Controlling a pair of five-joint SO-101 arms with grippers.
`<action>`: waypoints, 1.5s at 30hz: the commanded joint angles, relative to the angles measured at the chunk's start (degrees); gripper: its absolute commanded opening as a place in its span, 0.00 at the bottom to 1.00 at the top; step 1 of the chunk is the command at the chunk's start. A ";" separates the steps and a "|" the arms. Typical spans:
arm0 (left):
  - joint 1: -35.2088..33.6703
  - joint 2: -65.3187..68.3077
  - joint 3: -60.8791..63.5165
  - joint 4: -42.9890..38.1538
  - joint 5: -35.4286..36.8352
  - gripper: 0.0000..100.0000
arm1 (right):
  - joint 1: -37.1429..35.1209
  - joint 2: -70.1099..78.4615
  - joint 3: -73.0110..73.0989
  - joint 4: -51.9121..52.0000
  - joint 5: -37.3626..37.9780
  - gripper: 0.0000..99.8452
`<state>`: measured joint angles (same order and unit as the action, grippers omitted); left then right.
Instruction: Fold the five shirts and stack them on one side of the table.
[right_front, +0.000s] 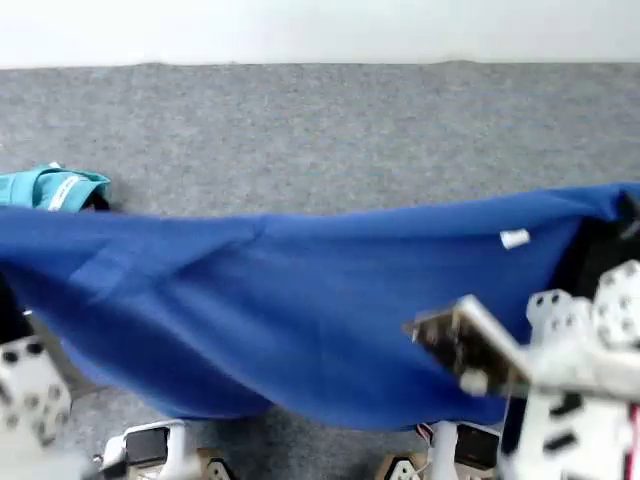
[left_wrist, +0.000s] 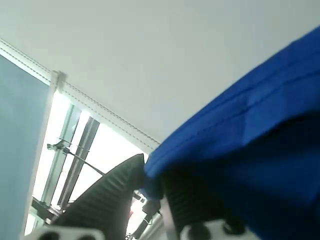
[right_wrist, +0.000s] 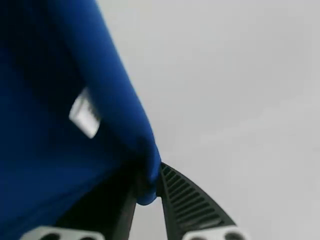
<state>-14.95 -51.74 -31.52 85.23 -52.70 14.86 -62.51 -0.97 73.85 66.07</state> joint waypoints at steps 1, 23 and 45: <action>-0.09 6.33 7.78 -1.93 -0.26 0.02 | 0.31 6.11 7.47 -0.75 0.53 0.01; 6.77 37.89 40.84 -40.88 -0.18 0.02 | -11.21 38.37 29.10 -39.87 -2.73 0.01; -0.70 34.55 41.98 -6.68 -0.18 0.02 | -34.68 95.52 -35.52 1.01 -37.98 0.03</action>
<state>-16.62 -14.46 9.89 77.49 -52.70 -18.55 25.67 -18.55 69.01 30.55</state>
